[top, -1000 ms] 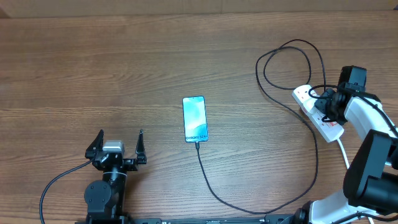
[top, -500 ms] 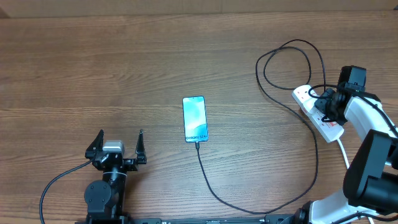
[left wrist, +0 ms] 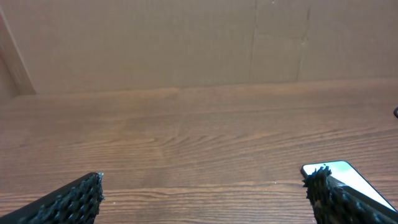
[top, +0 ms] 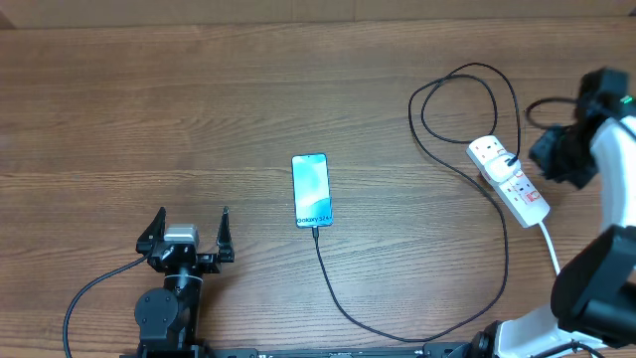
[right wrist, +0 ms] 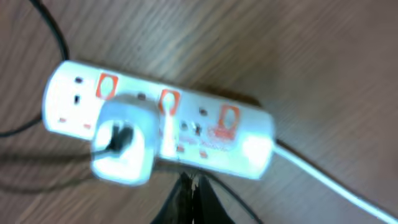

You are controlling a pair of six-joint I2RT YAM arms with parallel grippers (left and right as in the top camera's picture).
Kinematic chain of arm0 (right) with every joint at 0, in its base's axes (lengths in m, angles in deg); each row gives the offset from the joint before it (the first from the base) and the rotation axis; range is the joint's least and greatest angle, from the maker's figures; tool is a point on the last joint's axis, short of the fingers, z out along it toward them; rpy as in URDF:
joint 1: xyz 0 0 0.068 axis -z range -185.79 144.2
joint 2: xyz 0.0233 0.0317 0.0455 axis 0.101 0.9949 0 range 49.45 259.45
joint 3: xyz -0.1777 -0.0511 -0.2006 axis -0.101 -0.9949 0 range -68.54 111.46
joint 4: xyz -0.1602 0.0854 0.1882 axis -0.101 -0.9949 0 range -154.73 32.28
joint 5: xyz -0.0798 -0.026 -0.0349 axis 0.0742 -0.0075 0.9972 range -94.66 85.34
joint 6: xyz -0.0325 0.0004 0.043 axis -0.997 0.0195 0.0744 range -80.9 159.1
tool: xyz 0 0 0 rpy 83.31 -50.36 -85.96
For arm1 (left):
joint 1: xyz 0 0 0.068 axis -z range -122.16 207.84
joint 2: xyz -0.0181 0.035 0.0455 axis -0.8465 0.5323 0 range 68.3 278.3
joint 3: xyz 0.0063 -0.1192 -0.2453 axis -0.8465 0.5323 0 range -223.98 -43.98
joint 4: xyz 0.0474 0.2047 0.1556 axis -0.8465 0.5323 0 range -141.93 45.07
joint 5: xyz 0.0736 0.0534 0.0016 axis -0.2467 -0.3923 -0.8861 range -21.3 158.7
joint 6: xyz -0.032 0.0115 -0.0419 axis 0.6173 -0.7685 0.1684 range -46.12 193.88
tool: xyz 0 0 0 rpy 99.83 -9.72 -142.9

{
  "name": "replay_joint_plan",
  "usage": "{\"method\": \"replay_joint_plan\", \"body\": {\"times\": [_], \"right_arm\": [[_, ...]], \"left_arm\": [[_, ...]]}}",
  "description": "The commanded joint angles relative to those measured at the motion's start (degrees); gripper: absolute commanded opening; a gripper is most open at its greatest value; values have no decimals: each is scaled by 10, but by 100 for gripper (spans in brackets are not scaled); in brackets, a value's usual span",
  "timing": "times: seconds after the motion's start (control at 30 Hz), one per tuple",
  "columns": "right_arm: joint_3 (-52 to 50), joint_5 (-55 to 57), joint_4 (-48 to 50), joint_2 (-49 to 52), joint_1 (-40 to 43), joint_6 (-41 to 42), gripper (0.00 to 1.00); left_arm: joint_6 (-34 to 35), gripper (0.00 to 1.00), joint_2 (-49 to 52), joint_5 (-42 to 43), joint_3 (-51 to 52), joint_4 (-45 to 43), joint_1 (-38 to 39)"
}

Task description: Plug charger to phone and switch on socket

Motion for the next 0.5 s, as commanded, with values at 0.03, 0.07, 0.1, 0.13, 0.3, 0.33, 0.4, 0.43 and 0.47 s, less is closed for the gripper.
{"method": "replay_joint_plan", "body": {"times": [0.03, 0.07, 0.1, 0.13, 0.3, 0.33, 0.4, 0.43, 0.47], "right_arm": [[80, -23, -89, -25, 1, 0, 4], [86, -37, -108, -25, 1, 0, 4], [85, -49, -120, -25, 1, 0, 4], [84, -57, -127, -25, 1, 0, 4], [74, -169, -127, 8, 19, 0, 4], [74, -188, -123, 21, 28, 0, 4], [74, -186, -111, 45, 43, 0, 4], [74, -184, -103, 58, 51, -3, 4], [74, -184, -97, 66, 54, -5, 4]], "left_arm": [[-8, 100, 0, 6, 3, -1, -6], [-8, 99, 0, 6, 3, -1, -6], [-8, 100, 0, 6, 3, -1, -6], [-8, 100, 0, 6, 3, -1, -6], [-8, 99, 0, 6, 3, -1, -6], [-8, 99, 0, 6, 3, -1, -6], [-8, 99, 0, 6, 3, -1, -6], [-8, 100, 0, 6, 3, -1, -6], [-8, 100, 0, 6, 3, -1, -6]]}}
